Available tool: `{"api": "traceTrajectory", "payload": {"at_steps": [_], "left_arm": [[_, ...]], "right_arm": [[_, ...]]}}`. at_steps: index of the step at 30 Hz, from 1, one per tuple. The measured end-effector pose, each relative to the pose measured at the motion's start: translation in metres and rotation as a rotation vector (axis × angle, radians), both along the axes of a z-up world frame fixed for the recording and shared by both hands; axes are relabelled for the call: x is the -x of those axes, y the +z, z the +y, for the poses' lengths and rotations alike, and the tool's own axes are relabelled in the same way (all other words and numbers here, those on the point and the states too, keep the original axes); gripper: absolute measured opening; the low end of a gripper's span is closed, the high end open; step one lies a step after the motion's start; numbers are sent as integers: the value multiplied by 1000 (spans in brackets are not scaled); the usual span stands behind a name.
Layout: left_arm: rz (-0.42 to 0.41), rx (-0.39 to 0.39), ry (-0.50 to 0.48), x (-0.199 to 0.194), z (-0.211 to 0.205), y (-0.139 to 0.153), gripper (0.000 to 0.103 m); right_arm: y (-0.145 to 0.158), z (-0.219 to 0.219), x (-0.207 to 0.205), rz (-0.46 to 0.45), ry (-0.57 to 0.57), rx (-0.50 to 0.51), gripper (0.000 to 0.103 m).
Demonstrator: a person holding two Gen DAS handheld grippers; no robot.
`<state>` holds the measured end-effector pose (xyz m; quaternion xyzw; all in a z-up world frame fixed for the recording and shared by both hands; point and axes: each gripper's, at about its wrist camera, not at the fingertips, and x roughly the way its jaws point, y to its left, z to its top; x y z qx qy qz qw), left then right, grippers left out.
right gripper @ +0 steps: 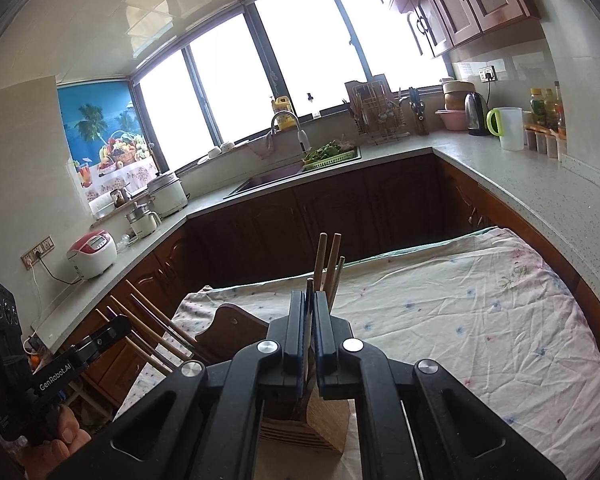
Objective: Organize utensils
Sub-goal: 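Lower the metal chopsticks into the wooden holder with both tools, then open both tools and pull them back from the holder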
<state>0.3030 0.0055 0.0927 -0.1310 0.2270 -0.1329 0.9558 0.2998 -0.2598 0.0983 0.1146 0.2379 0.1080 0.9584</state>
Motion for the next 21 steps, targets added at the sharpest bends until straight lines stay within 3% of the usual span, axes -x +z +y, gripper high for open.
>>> {"api": "traceTrajectory", "payload": {"at_steps": [7,14,18,20,21], "left_arm": [[30,30,-29,-6,4,0,4],[44,13,-35,-5,1,-1,6],[51,29,-55,-2,0,0,17],[45,32,-60,1,-2,3,25],[36,32,-61,4,-3,4,32]], "right_arm": [[0,-2,-1,11,15,-27,8],[-1,-4,-2,10,16,-38,9],[-1,-3,-2,14,16,-29,10],[0,-4,0,11,10,-27,15],[1,-4,2,6,4,-29,23]]}}
